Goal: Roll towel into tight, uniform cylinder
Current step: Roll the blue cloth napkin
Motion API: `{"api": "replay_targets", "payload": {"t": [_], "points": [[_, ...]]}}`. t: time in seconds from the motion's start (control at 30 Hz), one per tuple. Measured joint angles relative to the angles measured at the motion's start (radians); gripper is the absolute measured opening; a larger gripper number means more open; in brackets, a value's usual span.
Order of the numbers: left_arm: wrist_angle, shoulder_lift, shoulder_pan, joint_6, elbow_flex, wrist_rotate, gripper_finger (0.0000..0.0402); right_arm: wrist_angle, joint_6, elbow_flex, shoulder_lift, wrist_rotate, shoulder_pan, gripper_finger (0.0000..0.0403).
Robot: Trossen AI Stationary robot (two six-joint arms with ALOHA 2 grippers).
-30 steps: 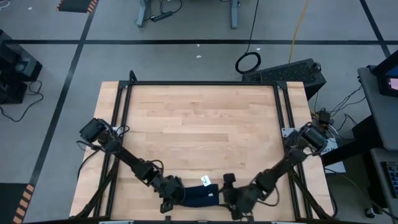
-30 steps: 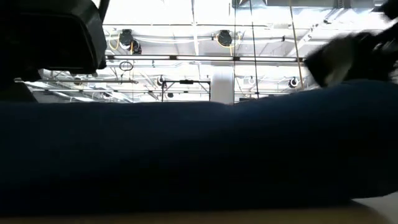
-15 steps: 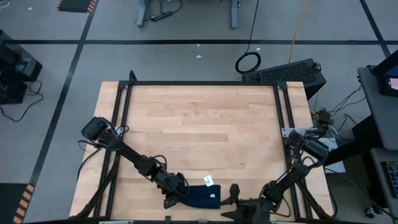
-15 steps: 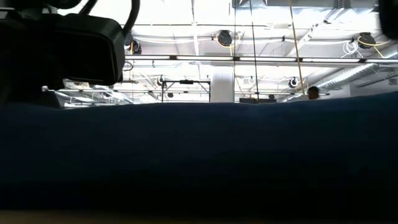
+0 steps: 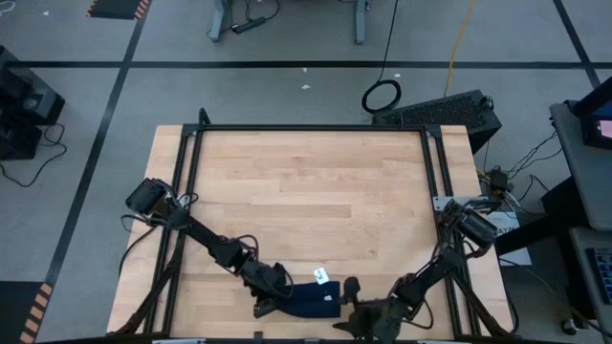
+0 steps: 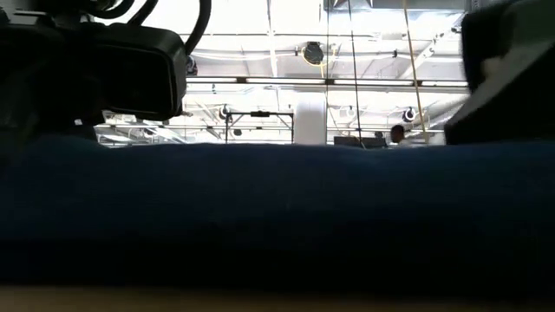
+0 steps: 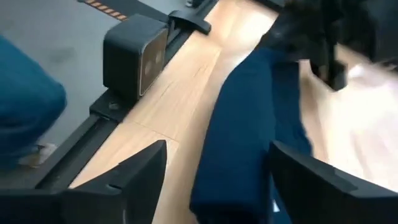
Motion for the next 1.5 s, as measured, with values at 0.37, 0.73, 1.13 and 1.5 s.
{"api": "replay_targets", "payload": {"t": [0.37, 0.73, 1.13, 1.5], "points": [[-0.001, 0.0, 0.002, 0.009, 0.0, 0.001, 0.0042, -0.021, 0.158, 0.0, 0.0, -0.051, -0.053, 0.0136], [-0.002, 0.0, -0.008, 0.083, 0.0, -0.005, 0.0051, -0.04, 0.436, 0.0, -0.001, -0.179, -0.12, 0.0017], [-0.216, -0.186, -0.084, 0.173, 0.001, 0.006, 0.0206, -0.035, 0.713, 0.002, -0.027, -0.262, -0.177, 0.0008], [-0.156, -0.226, -0.384, 0.428, 0.002, -0.817, 0.0219, -0.037, 1.004, 0.002, -0.037, -0.376, -0.264, 0.0008]]}}
